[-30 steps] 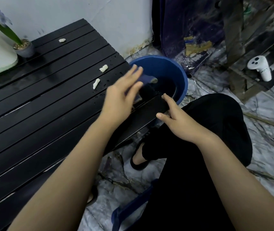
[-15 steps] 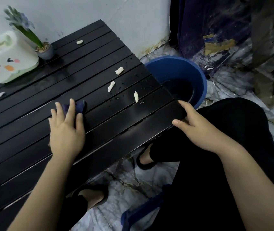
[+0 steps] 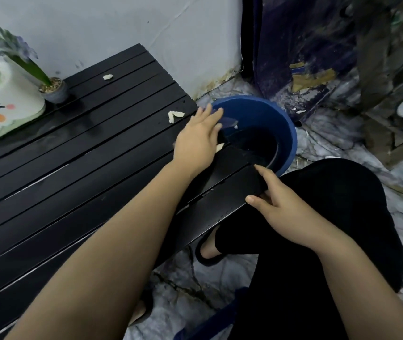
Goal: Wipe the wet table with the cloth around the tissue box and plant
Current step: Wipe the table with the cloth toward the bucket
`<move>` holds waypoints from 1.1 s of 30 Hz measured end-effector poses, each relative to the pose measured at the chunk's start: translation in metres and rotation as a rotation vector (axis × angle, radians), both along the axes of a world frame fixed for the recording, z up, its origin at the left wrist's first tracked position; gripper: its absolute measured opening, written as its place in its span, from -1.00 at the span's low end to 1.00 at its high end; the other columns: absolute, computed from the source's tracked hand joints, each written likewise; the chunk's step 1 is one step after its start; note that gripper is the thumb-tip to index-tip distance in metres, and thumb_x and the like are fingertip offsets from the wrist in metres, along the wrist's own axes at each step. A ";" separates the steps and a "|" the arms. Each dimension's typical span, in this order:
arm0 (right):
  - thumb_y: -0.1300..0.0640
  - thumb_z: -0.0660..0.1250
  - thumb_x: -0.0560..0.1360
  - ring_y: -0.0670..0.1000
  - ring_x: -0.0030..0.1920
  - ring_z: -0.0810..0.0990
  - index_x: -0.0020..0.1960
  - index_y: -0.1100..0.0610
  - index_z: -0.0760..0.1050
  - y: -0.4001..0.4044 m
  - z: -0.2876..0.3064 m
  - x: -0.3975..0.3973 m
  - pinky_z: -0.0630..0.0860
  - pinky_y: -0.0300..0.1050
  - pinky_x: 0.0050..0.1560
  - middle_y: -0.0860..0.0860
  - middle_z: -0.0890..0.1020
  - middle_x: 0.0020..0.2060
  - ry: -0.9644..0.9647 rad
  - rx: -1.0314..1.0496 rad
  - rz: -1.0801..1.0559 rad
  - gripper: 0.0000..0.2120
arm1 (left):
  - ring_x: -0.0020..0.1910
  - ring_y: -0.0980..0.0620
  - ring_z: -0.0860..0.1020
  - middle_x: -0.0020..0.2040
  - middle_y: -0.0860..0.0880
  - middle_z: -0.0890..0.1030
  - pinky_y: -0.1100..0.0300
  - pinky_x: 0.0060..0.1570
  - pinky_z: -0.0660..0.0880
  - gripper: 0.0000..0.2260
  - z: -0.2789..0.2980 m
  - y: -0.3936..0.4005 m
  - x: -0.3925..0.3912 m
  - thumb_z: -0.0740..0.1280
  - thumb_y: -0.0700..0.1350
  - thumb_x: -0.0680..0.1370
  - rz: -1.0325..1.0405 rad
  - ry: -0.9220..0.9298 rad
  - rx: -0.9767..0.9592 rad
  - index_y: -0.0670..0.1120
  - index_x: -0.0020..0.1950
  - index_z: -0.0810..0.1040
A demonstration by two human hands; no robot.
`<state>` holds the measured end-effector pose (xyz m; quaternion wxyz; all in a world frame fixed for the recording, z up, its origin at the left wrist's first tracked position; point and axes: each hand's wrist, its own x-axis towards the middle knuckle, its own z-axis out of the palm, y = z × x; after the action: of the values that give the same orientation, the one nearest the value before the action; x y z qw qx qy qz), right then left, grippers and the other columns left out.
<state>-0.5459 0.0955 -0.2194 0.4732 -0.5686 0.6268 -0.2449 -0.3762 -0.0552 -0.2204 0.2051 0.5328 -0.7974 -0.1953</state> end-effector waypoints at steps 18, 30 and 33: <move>0.09 0.29 0.59 -0.24 0.39 0.37 0.55 -0.13 0.09 0.003 0.010 0.002 0.34 -0.03 0.44 -0.22 0.38 0.42 -0.062 0.021 -0.026 -0.38 | 0.60 -0.05 0.07 0.61 -0.10 0.17 0.07 0.56 0.03 -0.56 -0.004 -0.013 0.143 0.13 0.09 0.68 0.359 -0.051 0.044 0.07 0.56 0.27; 0.03 0.30 0.58 -0.13 0.43 0.36 0.55 -0.16 0.08 0.001 0.005 -0.002 0.32 0.07 0.44 -0.16 0.36 0.46 -0.041 0.022 -0.003 -0.36 | 0.52 -0.22 0.27 0.54 -0.10 0.34 -0.14 0.47 0.27 -0.63 -0.003 -0.053 0.013 0.11 0.00 0.70 -0.040 -0.061 0.025 -0.01 0.49 0.40; 0.07 0.31 0.58 -0.17 0.42 0.37 0.55 -0.12 0.10 0.000 0.007 -0.002 0.33 0.04 0.44 -0.17 0.38 0.44 -0.053 0.026 -0.002 -0.37 | 0.45 -0.03 0.42 0.42 -0.07 0.50 0.04 0.46 0.32 -0.65 0.005 -0.055 0.017 0.19 -0.04 0.68 -0.043 0.159 0.073 -0.06 0.45 0.47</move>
<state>-0.5479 0.0957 -0.2126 0.4965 -0.5551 0.6179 -0.2523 -0.3589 -0.1098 -0.2152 0.2439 0.5056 -0.7822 -0.2703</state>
